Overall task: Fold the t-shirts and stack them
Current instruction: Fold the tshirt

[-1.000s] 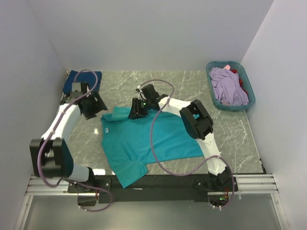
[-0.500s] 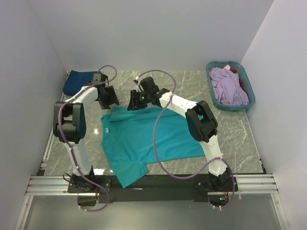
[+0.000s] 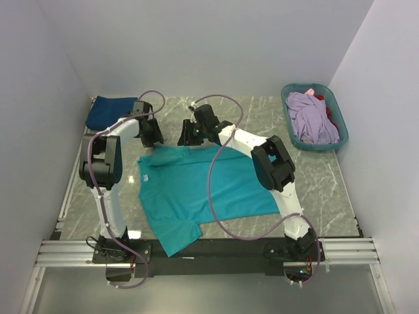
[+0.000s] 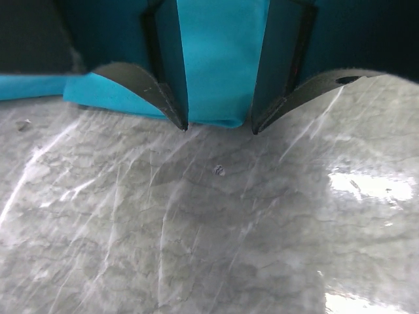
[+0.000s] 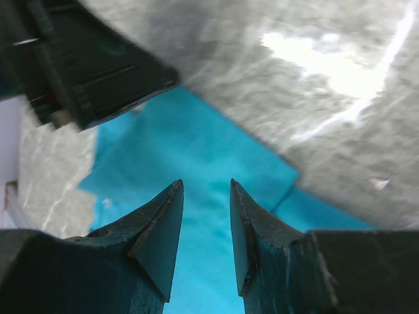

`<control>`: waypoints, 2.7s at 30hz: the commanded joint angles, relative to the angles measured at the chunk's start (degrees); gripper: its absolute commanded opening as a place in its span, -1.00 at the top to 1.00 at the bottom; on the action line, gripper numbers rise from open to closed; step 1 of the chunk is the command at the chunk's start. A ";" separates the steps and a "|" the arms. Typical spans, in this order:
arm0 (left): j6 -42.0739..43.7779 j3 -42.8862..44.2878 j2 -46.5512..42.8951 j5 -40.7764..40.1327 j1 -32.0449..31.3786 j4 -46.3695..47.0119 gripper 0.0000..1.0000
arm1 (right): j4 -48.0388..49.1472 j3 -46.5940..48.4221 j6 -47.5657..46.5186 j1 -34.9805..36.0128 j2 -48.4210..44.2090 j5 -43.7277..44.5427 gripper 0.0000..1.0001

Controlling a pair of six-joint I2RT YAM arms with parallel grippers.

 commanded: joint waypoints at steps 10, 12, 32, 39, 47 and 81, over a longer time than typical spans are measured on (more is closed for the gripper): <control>0.12 1.27 2.41 -1.57 -0.90 1.73 0.26 | 2.00 3.41 1.91 -1.82 6.56 -0.36 0.15; 0.30 1.01 2.58 -1.31 -1.16 1.82 0.28 | 2.00 3.58 2.26 -1.90 7.27 -0.36 0.15; 1.09 -1.19 1.97 -2.27 -1.60 2.35 0.99 | 12.80 -9.32 3.84 -4.36 -0.81 5.00 0.16; 1.00 -1.10 2.24 -2.36 -1.60 2.26 0.99 | 18.97 -14.52 5.95 -5.77 -2.84 5.45 0.16; 0.92 -1.02 2.41 -2.10 -1.69 2.26 0.99 | 16.59 -10.75 6.74 -5.68 2.52 -0.79 0.21; -2.16 -17.09 -21.14 0.10 -2.31 -2.04 0.99 | 6.49 -13.20 -5.47 -0.50 -10.83 -4.94 1.00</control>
